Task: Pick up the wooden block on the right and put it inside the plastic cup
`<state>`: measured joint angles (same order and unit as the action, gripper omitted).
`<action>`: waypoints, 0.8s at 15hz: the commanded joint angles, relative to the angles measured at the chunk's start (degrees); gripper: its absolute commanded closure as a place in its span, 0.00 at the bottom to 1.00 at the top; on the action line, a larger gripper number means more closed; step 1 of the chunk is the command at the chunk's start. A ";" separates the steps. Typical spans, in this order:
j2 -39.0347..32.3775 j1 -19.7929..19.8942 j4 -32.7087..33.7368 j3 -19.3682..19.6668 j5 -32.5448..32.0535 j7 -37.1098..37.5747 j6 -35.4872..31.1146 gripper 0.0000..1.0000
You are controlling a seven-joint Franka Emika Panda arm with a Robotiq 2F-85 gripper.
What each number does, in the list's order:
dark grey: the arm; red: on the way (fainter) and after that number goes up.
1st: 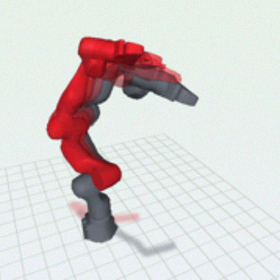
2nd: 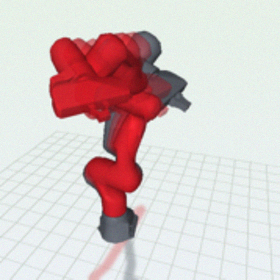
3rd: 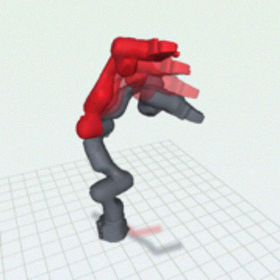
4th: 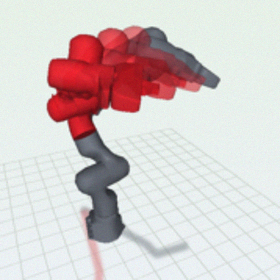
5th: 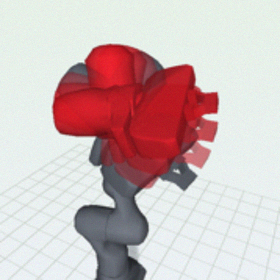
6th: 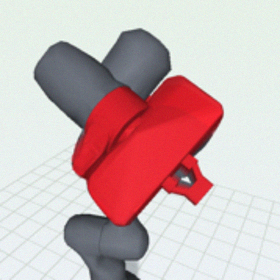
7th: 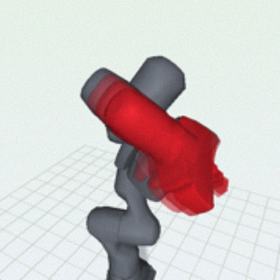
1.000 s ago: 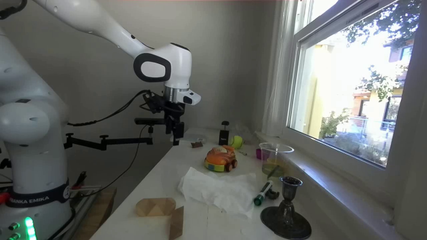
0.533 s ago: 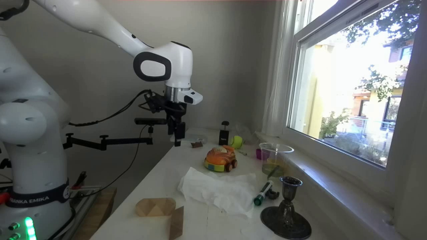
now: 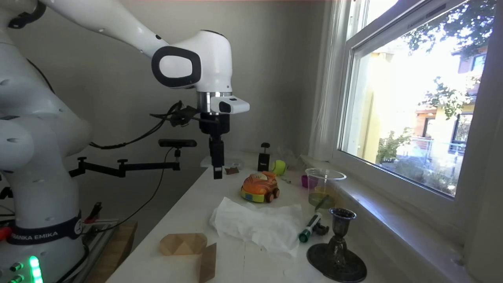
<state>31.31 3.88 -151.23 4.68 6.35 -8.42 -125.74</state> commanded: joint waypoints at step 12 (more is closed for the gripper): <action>7.13 17.29 -3.20 7.62 -12.13 11.09 1.68 0.00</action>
<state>34.41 20.36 -151.47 9.17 -6.32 2.57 -124.59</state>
